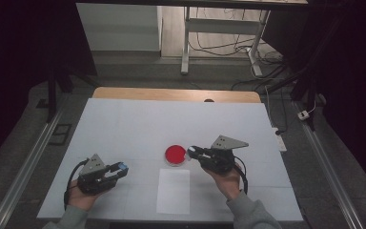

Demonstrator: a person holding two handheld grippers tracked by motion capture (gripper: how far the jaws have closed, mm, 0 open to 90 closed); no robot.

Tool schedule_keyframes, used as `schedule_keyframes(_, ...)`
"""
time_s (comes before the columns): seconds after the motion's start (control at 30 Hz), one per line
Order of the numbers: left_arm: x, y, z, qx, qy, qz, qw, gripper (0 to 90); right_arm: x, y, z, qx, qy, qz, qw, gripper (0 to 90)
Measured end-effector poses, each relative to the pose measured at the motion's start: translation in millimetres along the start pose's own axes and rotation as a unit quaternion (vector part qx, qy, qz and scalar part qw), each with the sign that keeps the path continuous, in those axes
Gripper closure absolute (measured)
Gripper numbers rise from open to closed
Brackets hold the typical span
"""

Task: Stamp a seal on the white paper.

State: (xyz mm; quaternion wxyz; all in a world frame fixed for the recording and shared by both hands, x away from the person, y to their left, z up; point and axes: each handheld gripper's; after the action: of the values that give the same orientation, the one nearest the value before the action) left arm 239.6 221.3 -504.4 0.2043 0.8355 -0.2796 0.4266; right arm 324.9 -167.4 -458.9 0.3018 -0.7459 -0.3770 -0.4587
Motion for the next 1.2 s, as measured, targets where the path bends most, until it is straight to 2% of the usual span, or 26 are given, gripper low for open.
schedule_keyframes(0.4, 0.0, -0.1, 0.5, -0.001, -0.001, 0.001, 1.0000, 65.1, -1.8, -4.1, -4.4, 0.010, -0.004, -0.004, 0.9999, 75.4)
schedule_keyframes(0.83, 0.1, 0.5, 0.9, -0.001, -0.001, 0.000, 1.0000, 65.1, -3.9, -14.8, -6.2, 0.024, -0.014, -0.012, 0.9996, 75.4)
schedule_keyframes(1.2, -0.2, 0.0, 1.2, -0.001, -0.002, 0.000, 1.0000, 65.1, -8.8, -21.2, -4.4, 0.035, -0.023, -0.006, 0.9991, 75.4)
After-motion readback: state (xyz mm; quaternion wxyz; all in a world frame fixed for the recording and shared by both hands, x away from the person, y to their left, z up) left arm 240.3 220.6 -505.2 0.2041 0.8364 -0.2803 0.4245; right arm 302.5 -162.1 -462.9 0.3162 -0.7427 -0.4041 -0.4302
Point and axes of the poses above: each handheld gripper's, and its own axes: z roughly forward along the jaws, x roughly out of its top, y roughly to its right
